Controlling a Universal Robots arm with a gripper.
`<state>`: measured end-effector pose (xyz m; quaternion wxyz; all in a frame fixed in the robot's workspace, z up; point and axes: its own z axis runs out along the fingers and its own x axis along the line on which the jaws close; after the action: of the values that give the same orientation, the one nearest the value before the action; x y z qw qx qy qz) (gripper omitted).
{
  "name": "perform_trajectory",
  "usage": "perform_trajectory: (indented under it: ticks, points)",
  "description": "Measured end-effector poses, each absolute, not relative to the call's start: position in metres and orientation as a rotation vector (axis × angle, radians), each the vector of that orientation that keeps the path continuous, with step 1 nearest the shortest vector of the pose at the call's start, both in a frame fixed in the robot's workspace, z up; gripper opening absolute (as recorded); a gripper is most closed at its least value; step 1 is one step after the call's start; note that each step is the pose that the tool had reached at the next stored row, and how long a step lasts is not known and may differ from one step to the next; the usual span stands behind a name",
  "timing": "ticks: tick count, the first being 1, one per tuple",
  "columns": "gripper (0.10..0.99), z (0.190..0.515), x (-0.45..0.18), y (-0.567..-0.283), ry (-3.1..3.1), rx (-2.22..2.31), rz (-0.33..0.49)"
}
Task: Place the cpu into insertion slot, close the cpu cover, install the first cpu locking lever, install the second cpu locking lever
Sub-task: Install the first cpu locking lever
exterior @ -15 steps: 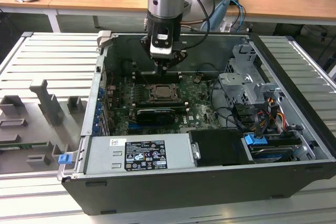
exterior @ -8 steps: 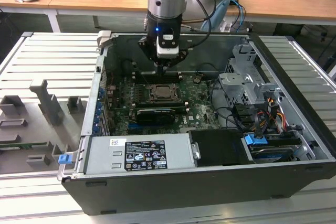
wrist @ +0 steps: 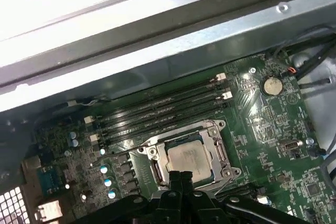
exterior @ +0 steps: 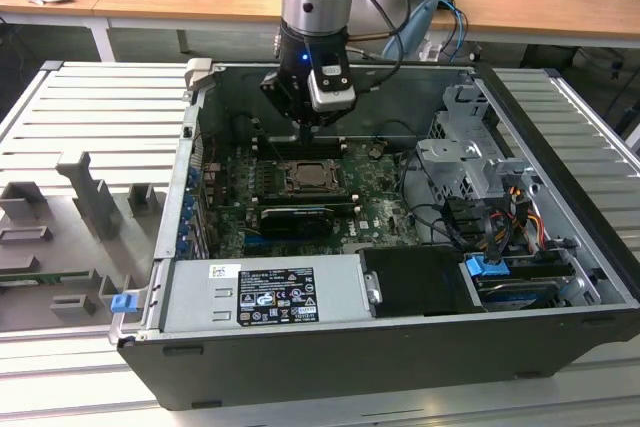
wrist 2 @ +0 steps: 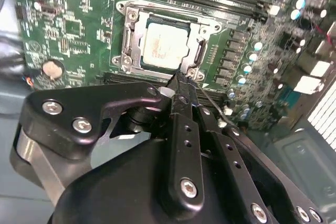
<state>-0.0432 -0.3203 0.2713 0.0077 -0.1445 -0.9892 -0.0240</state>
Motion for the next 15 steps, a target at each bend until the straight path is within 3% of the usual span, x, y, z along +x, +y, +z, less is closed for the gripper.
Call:
perform_trajectory:
  ticks: [15]
  points:
    - [0.106, 0.2711, -0.0445, -0.3203, -3.142, 0.061, -0.064]
